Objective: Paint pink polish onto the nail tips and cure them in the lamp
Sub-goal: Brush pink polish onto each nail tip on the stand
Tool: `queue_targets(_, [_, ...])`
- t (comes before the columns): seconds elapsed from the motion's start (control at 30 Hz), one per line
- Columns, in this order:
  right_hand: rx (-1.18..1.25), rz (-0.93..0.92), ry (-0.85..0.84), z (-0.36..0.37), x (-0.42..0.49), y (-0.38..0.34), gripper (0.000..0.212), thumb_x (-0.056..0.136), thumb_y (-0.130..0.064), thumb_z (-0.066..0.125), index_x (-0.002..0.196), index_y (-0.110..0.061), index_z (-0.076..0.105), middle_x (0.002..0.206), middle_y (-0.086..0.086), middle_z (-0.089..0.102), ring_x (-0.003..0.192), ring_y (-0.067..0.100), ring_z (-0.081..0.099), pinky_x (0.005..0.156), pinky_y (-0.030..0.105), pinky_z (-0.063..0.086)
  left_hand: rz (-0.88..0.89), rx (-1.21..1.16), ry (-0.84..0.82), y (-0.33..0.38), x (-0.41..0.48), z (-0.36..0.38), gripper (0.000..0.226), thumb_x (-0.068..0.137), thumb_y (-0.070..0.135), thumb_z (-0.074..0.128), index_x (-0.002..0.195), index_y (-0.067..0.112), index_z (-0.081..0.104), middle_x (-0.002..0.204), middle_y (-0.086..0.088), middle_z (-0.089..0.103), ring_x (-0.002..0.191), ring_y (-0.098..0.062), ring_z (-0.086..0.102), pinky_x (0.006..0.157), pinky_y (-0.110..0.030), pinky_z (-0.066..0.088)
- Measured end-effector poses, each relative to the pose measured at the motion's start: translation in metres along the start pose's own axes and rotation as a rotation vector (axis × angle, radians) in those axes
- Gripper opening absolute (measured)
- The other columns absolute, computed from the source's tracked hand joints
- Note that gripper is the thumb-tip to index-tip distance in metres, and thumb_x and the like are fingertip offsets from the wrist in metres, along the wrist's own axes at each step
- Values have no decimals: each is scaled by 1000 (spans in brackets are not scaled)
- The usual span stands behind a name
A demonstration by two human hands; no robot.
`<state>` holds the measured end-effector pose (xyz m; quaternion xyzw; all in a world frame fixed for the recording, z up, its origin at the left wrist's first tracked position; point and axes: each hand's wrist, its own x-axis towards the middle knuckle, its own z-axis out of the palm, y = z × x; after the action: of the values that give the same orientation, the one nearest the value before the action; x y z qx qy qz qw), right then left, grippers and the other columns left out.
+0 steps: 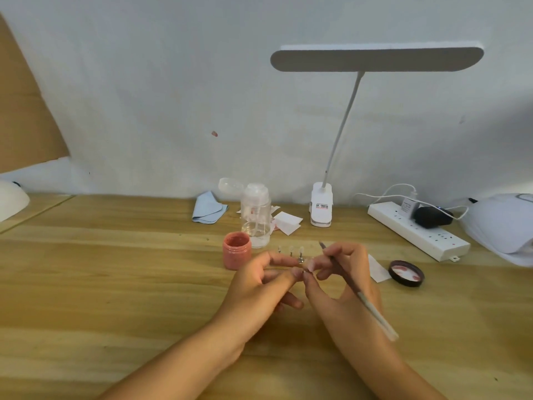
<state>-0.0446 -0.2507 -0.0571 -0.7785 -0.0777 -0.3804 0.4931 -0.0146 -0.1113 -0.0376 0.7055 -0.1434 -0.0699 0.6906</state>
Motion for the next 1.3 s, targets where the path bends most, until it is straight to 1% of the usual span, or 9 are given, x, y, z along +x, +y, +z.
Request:
queue_targets(0.13, [83,74,53,-13,13,5,46,76,4,75,99,-22,44,84,-11,65,77,9,60,71,9,45,210,525,145,-10,9,-12,25,89,27,69,105,32,51,98,24,57,58,-9,65,62,-26,50])
queue_targets(0.27, [20,63,77,-30,25,15,47,79,0,73,100,-26,40,84,-14,64,82,6,57,73,9,44,176,884,93,-20,15,-15,52,92,41,61,133,33,31,93,19,48,67,-1,53,66,-27,38])
queue_targets(0.43, [-113,8,40,-36,28,29,52,76,1,73,100,-31,38,80,-15,62,90,8,60,86,26,46,118,912,63,-21,29,-13,61,94,46,57,143,27,26,145,14,44,109,-19,59,87,-27,44])
queue_targets(0.63, [-227,-26,-10,-34,26,33,60,77,0,72,102,-41,36,80,-12,62,96,13,66,91,54,47,123,970,31,-23,36,-10,46,88,53,61,128,33,53,125,12,52,114,-12,55,95,-33,47])
queue_targets(0.77, [-288,-32,-42,-33,28,29,67,75,-1,73,99,-49,34,82,-19,62,96,14,63,90,52,48,162,935,9,-21,40,-11,19,87,44,66,102,35,59,107,14,55,101,-4,55,89,-32,48])
queue_targets(0.83, [-318,-49,-65,-33,28,29,60,75,-2,74,102,-40,37,82,-22,62,96,13,63,88,50,48,219,861,-2,-23,39,-15,15,85,34,70,96,32,60,103,15,60,88,8,54,78,-20,46])
queue_targets(0.9, [-380,-103,-102,-33,26,30,53,74,-1,74,102,-31,41,82,-25,60,96,11,60,88,39,43,254,794,-27,-26,37,-18,15,84,27,72,96,29,63,100,16,63,71,16,51,63,-8,36])
queue_targets(1.03, [-497,-178,-167,-32,22,30,49,71,-1,75,103,-24,45,82,-25,56,95,11,56,90,18,27,300,768,-24,-29,36,-20,17,83,24,73,98,28,65,99,16,63,66,18,50,58,-9,33])
queue_targets(1.3, [-546,-157,-244,-34,22,29,50,71,-4,72,103,-28,42,86,-19,59,96,13,53,85,27,29,357,829,-1,-29,32,-17,18,85,27,71,100,29,63,101,16,60,72,15,50,62,-13,33])
